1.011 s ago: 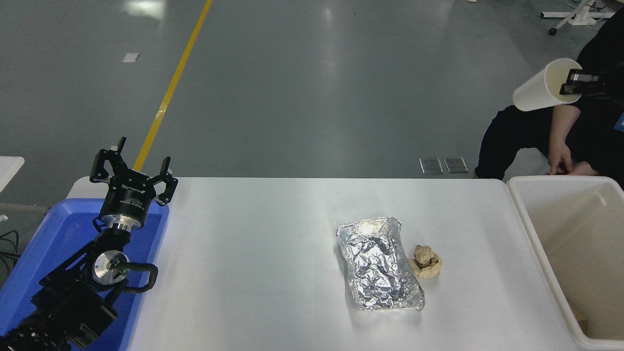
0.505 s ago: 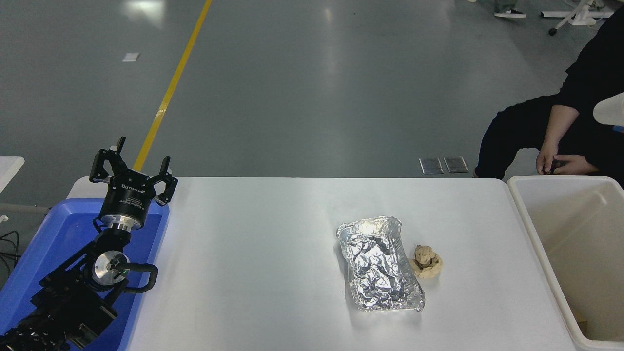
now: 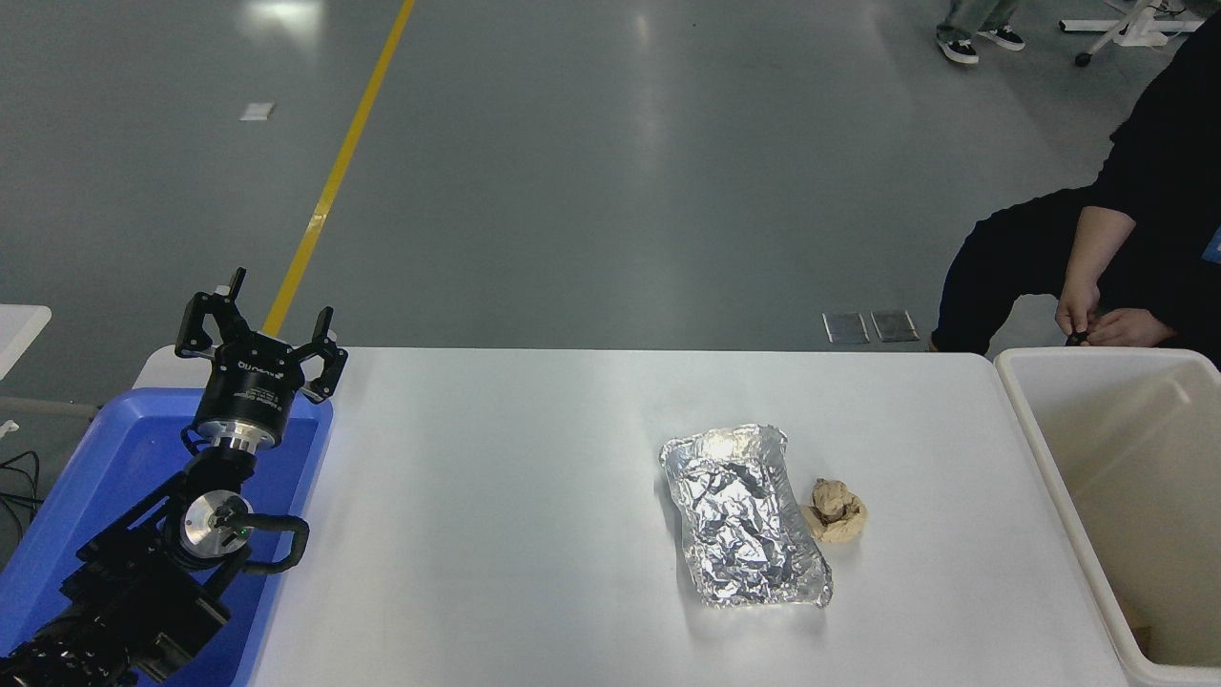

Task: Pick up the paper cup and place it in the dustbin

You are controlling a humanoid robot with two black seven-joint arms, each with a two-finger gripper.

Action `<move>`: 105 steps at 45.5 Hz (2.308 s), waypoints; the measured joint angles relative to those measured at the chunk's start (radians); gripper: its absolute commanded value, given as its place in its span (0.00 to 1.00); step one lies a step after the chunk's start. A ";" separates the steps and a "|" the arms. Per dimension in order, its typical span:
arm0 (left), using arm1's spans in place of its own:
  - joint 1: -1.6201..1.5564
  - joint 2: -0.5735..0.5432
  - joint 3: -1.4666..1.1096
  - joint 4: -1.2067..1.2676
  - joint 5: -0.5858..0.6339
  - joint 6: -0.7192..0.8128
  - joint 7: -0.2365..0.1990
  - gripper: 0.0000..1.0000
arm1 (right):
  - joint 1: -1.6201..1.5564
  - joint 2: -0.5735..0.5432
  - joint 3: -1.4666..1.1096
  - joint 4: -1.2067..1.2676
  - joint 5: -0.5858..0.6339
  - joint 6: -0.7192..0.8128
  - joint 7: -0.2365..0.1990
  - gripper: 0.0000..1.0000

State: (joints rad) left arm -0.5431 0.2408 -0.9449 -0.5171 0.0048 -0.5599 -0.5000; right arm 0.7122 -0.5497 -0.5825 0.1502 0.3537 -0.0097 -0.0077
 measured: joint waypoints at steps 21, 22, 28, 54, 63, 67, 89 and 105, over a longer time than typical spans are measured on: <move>0.000 0.000 0.000 0.000 0.000 0.000 0.000 0.98 | -0.118 0.108 0.107 -0.007 0.027 -0.076 -0.009 0.18; 0.000 0.000 0.000 0.000 0.000 0.000 0.000 0.98 | -0.119 0.109 0.110 -0.007 0.027 -0.079 -0.010 0.34; 0.000 0.000 0.000 0.000 0.000 0.000 0.000 0.98 | -0.127 0.116 0.130 -0.007 0.029 -0.114 -0.010 1.00; -0.001 0.000 0.000 0.000 0.000 0.000 0.000 0.98 | 0.066 0.109 -0.002 0.049 0.014 -0.162 -0.009 1.00; -0.001 0.000 0.001 -0.001 0.000 0.000 0.000 0.98 | 0.277 0.128 -0.266 0.137 0.012 -0.141 -0.009 1.00; -0.001 0.000 0.001 -0.001 0.000 0.000 0.000 0.98 | 0.377 0.165 -0.361 0.182 0.012 -0.116 -0.009 1.00; -0.001 0.000 0.002 0.000 0.000 0.000 0.002 0.98 | 0.879 0.307 -0.586 0.517 -0.044 0.266 -0.012 1.00; 0.000 0.000 0.001 0.000 0.000 0.000 0.000 0.98 | 1.276 0.315 -0.673 0.912 -0.115 0.517 -0.012 1.00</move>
State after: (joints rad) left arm -0.5436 0.2408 -0.9443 -0.5169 0.0044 -0.5595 -0.4998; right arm 1.9882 -0.2345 -1.2556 1.0618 0.2385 0.5076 -0.0202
